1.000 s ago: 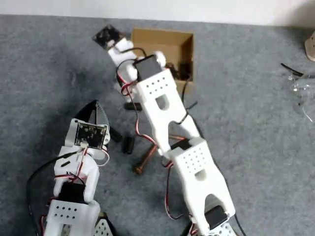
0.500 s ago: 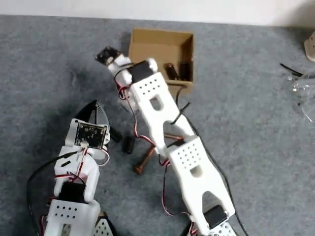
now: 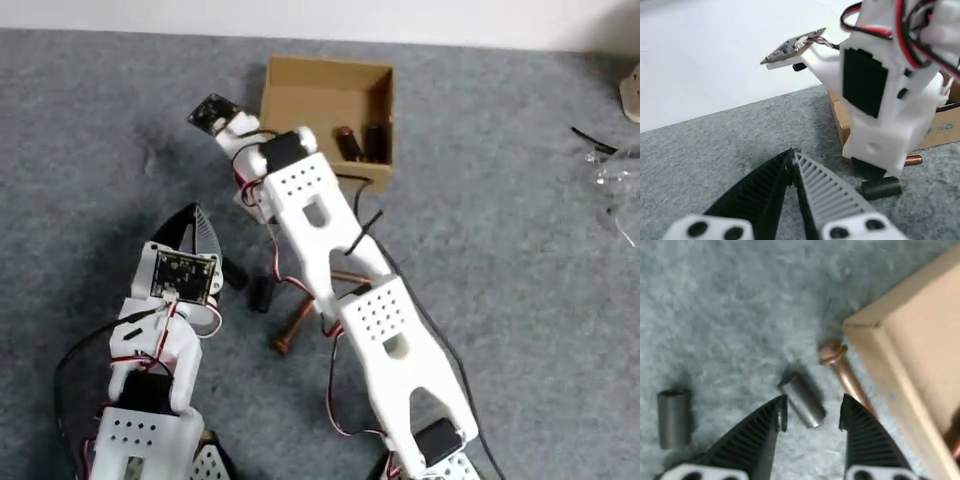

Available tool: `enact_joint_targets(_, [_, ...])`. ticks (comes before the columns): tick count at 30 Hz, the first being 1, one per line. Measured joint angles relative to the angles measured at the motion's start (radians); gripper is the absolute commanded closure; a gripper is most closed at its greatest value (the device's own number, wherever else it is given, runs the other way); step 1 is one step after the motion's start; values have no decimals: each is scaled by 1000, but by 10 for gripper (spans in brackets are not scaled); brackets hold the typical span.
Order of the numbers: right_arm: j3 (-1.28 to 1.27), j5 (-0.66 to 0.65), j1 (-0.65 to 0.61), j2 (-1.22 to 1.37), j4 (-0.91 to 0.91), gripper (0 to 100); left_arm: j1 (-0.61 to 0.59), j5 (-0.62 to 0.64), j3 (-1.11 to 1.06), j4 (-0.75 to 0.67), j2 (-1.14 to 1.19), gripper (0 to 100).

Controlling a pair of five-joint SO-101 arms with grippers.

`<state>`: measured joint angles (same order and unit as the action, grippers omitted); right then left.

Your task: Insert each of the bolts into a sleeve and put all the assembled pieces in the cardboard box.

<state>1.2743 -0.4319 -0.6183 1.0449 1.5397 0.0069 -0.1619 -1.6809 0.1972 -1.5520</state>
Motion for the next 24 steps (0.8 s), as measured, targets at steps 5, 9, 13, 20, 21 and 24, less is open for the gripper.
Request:
enact_joint_targets(5, [0, -6, 38, 0, -6, 847, 0, 0, 0, 0, 0, 990])
enact_joint_targets(9, [2, -12, 40, 43, -9, 847, 0, 0, 0, 0, 0, 990])
enact_joint_targets(13, [21, -12, 41, 107, -18, 847, 0, 0, 0, 0, 0, 990])
enact_joint_targets(20, [81, -38, 60, 201, -20, 847, 0, 0, 0, 0, 2, 990])
enact_joint_targets(21, [100, -38, 64, 216, -20, 847, 0, 0, 0, 0, 2, 990])
enact_joint_targets(24, [155, -38, 74, 265, -20, 847, 0, 0, 0, 0, 2, 990])
